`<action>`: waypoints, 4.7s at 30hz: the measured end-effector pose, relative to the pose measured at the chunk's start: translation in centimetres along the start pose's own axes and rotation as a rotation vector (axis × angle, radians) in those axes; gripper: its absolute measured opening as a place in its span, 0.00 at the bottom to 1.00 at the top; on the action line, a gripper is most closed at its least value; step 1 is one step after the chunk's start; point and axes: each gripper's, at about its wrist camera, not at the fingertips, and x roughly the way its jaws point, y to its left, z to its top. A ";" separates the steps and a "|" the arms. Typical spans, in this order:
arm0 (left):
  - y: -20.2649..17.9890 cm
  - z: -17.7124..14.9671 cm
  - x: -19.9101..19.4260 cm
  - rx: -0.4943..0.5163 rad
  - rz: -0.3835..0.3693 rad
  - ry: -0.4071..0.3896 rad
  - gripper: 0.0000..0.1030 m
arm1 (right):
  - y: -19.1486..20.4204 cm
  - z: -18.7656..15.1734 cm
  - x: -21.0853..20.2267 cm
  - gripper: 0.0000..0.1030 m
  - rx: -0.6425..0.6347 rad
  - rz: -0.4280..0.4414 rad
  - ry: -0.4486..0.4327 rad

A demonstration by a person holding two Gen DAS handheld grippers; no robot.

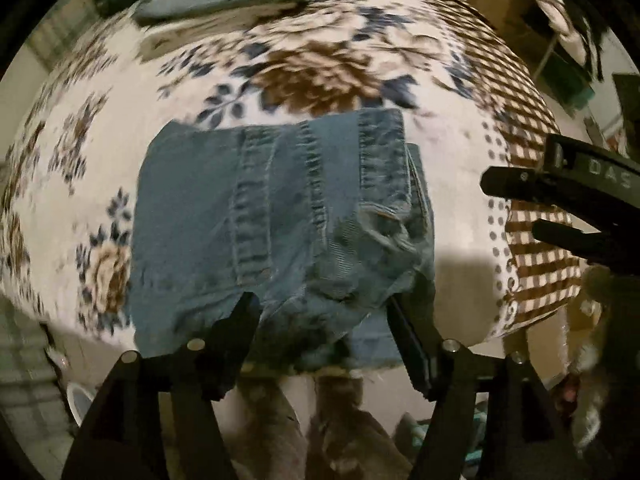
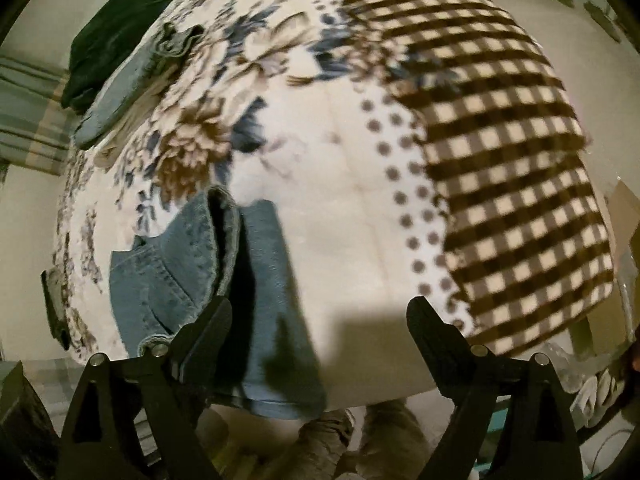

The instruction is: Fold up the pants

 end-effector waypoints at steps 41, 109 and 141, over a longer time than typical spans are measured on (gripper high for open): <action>15.7 11.9 7.2 -0.345 -0.161 0.026 0.75 | -2.6 3.0 4.9 0.20 0.055 -0.121 0.082; 16.5 4.0 13.7 -0.401 -0.650 0.138 0.96 | -2.7 -9.6 10.9 0.97 0.333 0.527 0.075; 16.6 3.1 7.8 -0.374 -0.718 -0.012 0.24 | 4.8 -8.6 6.8 0.34 0.251 0.338 -0.053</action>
